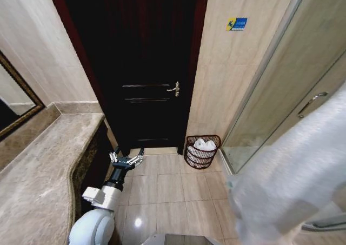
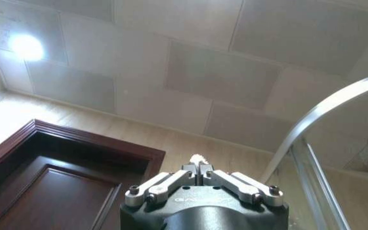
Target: Discard the used towel into the hamper.
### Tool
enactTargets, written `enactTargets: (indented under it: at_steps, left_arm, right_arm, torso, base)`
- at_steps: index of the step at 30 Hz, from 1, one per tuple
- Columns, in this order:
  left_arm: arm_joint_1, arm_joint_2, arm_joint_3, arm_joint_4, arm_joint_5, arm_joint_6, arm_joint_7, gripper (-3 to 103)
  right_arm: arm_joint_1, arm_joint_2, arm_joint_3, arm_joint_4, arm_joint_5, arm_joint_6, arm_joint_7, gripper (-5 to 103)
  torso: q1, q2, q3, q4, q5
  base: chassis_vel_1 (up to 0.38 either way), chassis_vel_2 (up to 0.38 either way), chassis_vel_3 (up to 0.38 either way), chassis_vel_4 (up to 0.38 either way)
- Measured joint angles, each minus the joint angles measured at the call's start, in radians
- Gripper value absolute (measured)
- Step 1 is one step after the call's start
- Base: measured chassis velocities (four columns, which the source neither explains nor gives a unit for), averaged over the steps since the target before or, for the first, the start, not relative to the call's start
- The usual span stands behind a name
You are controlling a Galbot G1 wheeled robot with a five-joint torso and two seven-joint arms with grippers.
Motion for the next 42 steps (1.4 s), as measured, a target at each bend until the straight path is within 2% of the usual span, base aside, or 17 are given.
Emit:
enactTargets:
  at_steps: [12, 21, 23, 24, 26, 28, 31, 33, 35, 42]
  left_arm:
    - [0.0, 0.0, 0.0, 0.0, 0.0, 0.0, 0.0, 100]
    - [0.0, 0.0, 0.0, 0.0, 0.0, 0.0, 0.0, 100]
    - [0.0, 0.0, 0.0, 0.0, 0.0, 0.0, 0.0, 100]
    - [0.0, 0.0, 0.0, 0.0, 0.0, 0.0, 0.0, 100]
    - [0.0, 0.0, 0.0, 0.0, 0.0, 0.0, 0.0, 100]
    - [0.0, 0.0, 0.0, 0.0, 0.0, 0.0, 0.0, 100]
    - [0.0, 0.0, 0.0, 0.0, 0.0, 0.0, 0.0, 100]
    - [0.0, 0.0, 0.0, 0.0, 0.0, 0.0, 0.0, 100]
    - [0.0, 0.0, 0.0, 0.0, 0.0, 0.0, 0.0, 100]
    - [0.0, 0.0, 0.0, 0.0, 0.0, 0.0, 0.0, 100]
  right_arm:
    - [0.027, -0.008, -0.035, 0.0, -0.032, -0.013, 0.01, 2]
    - [0.019, -0.014, -0.038, 0.0, -0.03, -0.002, 0.012, 2]
    - [0.019, -0.02, -0.041, 0.0, -0.031, 0.006, 0.014, 2]
    - [0.018, -0.022, -0.041, 0.0, -0.034, 0.01, 0.014, 2]
    - [0.017, -0.022, -0.041, 0.0, -0.04, 0.014, 0.012, 2]
    - [0.014, -0.023, -0.037, 0.0, -0.049, 0.014, 0.012, 2]
    - [0.01, -0.021, -0.029, 0.0, -0.044, 0.007, 0.011, 2]
    - [0.011, -0.02, -0.027, 0.0, -0.04, 0.003, 0.009, 2]
    - [0.013, -0.02, -0.027, 0.0, -0.038, 0.003, 0.008, 2]
    - [0.018, -0.026, -0.017, 0.0, -0.026, 0.003, -0.002, 2]
  torso:
    - [0.0, 0.0, 0.0, 0.0002, 0.0]
    - [0.0, 0.0, 0.0, 0.0005, -0.0004]
    - [0.001, 0.0, 0.0, 0.0008, 0.0006]
    - [0.001, 0.0, 0.0, 0.0005, -0.0007]
    - [0.002, -0.001, 0.001, 0.0005, -0.0006]
    - [0.001, -0.001, 0.0, 0.0002, 0.001]
    - [0.0, 0.0, 0.0, -0.0006, -0.0009]
    - [-0.001, 0.0, 0.0, 0.0, 0.0005]
    - [-0.001, 0.0, 0.0, 0.0004, -0.0001]
    - [-0.001, 0.0, 0.0, 0.0, -0.0001]
  base:
    - [-0.041, 0.035, 0.042, -0.037]
    - [-0.19, 0.196, 0.197, -0.184]
    - [-0.208, 0.211, 0.211, -0.194]
    - [-0.21, 0.128, 0.159, -0.172]
    - [-0.19, 0.128, 0.118, -0.084]
    - [-0.104, 0.066, 0.049, 0.047]
    - [-0.016, -0.001, -0.02, 0.002]
    - [0.049, -0.011, -0.02, 0.021]
    - [0.088, -0.023, -0.047, 0.042]
    - [0.011, -0.004, -0.011, 0.01]
